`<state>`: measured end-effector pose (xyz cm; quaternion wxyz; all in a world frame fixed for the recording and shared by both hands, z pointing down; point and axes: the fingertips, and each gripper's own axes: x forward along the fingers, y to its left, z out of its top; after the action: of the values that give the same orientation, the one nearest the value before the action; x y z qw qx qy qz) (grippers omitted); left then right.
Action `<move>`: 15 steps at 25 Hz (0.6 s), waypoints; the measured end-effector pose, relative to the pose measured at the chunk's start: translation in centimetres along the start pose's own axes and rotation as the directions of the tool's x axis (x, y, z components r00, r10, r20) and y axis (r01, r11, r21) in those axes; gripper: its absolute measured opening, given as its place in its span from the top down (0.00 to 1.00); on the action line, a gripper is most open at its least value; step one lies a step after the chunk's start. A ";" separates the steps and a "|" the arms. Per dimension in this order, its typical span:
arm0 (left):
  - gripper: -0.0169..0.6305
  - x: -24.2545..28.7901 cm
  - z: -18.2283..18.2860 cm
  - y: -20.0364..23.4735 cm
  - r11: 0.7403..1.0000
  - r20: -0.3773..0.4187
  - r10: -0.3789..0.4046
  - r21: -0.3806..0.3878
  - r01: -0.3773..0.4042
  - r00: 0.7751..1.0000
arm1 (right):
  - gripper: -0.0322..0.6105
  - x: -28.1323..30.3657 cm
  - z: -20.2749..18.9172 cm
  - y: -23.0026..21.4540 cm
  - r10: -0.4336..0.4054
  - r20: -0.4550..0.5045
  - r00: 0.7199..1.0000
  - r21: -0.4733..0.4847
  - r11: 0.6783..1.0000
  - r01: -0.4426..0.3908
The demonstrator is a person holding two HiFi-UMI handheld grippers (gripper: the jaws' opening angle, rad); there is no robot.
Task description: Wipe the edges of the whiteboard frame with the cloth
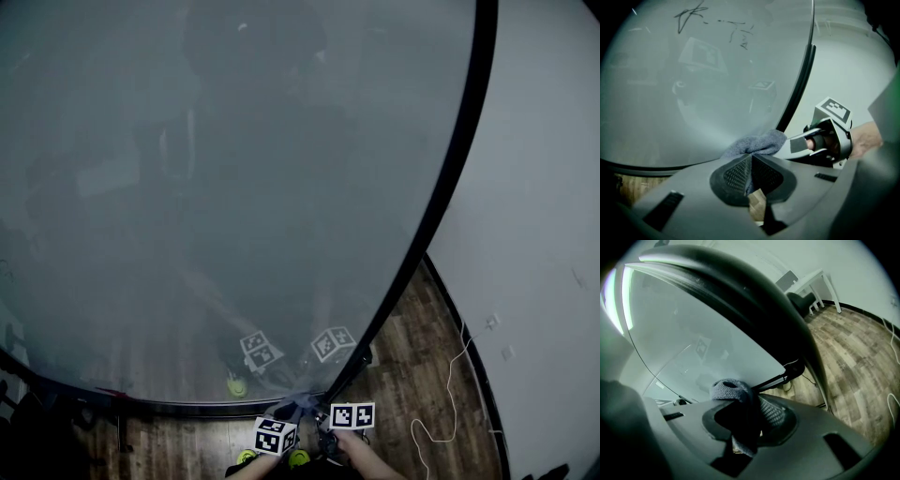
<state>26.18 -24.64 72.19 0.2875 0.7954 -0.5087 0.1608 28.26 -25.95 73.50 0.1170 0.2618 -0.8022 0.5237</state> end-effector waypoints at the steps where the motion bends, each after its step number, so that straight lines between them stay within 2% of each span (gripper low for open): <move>1: 0.94 0.2 0.0 -0.2 1.000 -0.001 -0.003 0.000 0.003 1.000 | 0.82 -0.2 0.1 -0.2 -0.003 0.002 1.000 0.002 1.000 0.003; 15: 0.94 1.9 0.1 -0.5 0.998 -0.034 -0.066 0.011 0.067 0.997 | 0.82 -0.3 0.9 -2.0 -0.042 0.039 0.998 0.009 0.999 0.041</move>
<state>27.48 -25.91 73.06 0.2964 0.8108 -0.4761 0.1676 29.64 -27.31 74.50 0.1109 0.2892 -0.7965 0.5192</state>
